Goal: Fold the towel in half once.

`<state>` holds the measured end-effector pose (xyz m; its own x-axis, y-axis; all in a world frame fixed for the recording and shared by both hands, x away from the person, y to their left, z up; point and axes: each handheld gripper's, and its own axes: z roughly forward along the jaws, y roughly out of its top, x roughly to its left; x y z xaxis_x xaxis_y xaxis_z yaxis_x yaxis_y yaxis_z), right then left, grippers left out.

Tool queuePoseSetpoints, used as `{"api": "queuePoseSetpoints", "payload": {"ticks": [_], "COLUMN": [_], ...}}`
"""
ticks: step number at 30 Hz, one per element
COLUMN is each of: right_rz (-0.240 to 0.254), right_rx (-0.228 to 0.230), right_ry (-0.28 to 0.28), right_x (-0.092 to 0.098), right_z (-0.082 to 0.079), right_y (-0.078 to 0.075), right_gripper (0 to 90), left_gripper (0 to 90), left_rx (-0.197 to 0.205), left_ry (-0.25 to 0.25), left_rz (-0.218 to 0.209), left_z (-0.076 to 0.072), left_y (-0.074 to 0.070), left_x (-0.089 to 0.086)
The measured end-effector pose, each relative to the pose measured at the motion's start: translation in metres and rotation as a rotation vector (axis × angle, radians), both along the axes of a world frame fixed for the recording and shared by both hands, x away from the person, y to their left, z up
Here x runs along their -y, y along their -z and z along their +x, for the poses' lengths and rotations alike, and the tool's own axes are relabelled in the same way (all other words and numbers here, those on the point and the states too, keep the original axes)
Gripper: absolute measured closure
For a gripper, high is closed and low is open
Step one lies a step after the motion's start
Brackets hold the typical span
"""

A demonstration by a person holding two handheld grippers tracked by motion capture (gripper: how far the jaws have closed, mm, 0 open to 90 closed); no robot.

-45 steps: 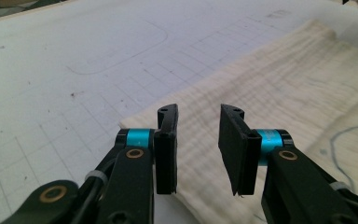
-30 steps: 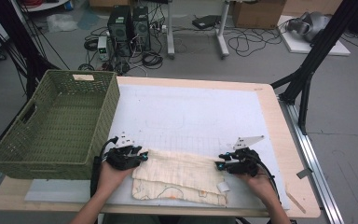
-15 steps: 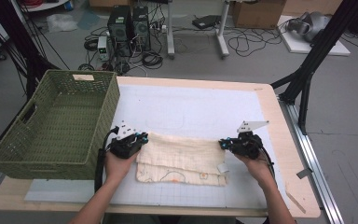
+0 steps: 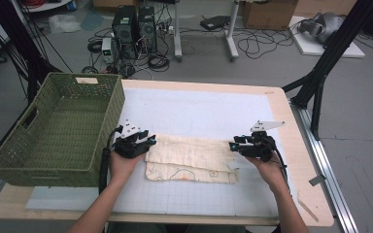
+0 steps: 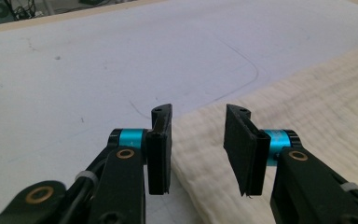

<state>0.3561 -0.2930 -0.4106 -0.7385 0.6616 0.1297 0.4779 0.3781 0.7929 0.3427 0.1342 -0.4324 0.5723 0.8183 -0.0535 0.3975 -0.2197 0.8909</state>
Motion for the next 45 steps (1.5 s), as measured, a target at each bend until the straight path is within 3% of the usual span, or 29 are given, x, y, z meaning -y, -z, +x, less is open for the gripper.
{"api": "queuePoseSetpoints", "payload": {"ticks": [2,4,6,11,22,25,27,32,37,39,45], "right_rz": [-0.007,-0.014,-0.013,-0.025,-0.084,-0.111,-0.119,-0.099,-0.081,-0.075,-0.048], "right_rx": [-0.007,-0.001,0.009,0.015,-0.017,-0.046,-0.030,-0.045,-0.051,-0.045,-0.021], "right_ry": [-0.020,-0.041,-0.051,-0.078,-0.128,-0.135,-0.146,-0.162,-0.168,-0.163,-0.145], "right_x": [-0.003,-0.006,-0.008,-0.010,-0.023,-0.026,-0.026,-0.026,-0.024,-0.023,-0.019], "right_z": [-0.006,-0.012,-0.019,-0.035,-0.045,-0.043,-0.043,-0.041,-0.041,-0.040,-0.040], "right_y": [-0.001,-0.002,-0.003,0.002,0.025,0.031,0.033,0.033,0.032,0.030,0.019], "right_gripper": [56.2,55.9,55.7,56.3,60.5,64.0,69.9,81.5,87.8,87.9,88.0], "left_gripper": [61.7,61.4,61.5,66.3,66.6,68.9,72.2,85.5,88.3,88.3,88.3], "left_rx": [-0.014,-0.004,0.004,-0.017,-0.076,-0.109,-0.112,-0.100,-0.094,-0.074,-0.038], "left_ry": [0.026,0.042,0.059,0.104,0.141,0.164,0.170,0.176,0.169,0.163,0.156], "left_rz": [-0.001,-0.011,-0.002,0.027,0.068,0.109,0.112,0.138,0.106,0.073,0.038], "left_z": [-0.005,-0.011,-0.018,-0.033,-0.036,-0.033,-0.033,-0.034,-0.034,-0.035,-0.036], "left_y": [0.000,0.000,0.001,0.009,0.017,0.018,0.018,0.018,0.016,0.013,0.000], "left_x": [0.000,-0.001,-0.001,-0.004,-0.003,0.001,0.002,0.005,0.002,0.001,-0.003]}}
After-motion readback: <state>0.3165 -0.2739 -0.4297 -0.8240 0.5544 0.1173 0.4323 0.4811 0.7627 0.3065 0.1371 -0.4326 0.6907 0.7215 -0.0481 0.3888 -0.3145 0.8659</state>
